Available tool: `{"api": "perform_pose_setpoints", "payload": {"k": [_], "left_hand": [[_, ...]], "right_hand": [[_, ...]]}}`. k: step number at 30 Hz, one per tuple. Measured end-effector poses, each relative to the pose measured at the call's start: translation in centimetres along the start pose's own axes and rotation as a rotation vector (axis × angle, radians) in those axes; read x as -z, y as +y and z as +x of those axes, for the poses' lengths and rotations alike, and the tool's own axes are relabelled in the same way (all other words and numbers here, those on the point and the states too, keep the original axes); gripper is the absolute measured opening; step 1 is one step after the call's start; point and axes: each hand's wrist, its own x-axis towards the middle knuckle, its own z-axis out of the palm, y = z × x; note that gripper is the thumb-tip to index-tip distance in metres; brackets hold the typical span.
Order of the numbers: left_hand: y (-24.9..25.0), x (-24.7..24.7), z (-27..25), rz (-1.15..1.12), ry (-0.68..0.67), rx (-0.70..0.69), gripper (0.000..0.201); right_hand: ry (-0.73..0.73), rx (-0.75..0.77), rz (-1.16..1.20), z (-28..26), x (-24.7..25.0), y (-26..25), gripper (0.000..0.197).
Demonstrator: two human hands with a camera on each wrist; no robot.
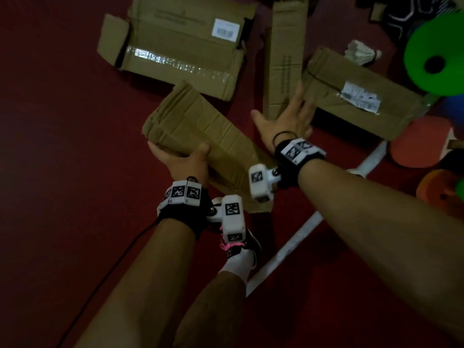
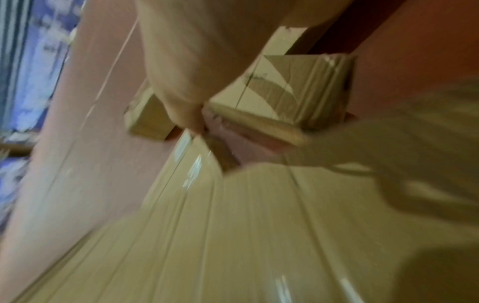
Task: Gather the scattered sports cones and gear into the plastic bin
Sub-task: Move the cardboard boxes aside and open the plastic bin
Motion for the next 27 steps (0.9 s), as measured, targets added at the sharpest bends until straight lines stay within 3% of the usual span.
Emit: {"api": "perform_pose_setpoints", "payload": {"k": [4,8,11,18,27], "left_hand": [[0.4,-0.6,0.9,0.033,0.008,0.037,0.114],[1.2,-0.6,-0.7,0.045,0.001,0.03,0.097],[3.2,-0.2,-3.8,0.064,-0.003,0.016,0.097],[13.3,-0.9,-16.9,0.18,-0.099,-0.121,0.108],[32.4,0.4,-37.4,0.212,-0.276,-0.338,0.109]], "right_hand": [[-0.141,-0.095,0.036,3.6,-0.4,1.2,0.124],[-0.213,-0.209,0.128,3.7,2.7,2.1,0.115],[-0.299,-0.329,0.24,1.6,7.5,1.9,0.105],[-0.424,-0.102,0.204,-3.1,26.0,-1.2,0.087],[-0.23,0.121,0.415,-13.5,53.1,-8.2,0.082]]}}
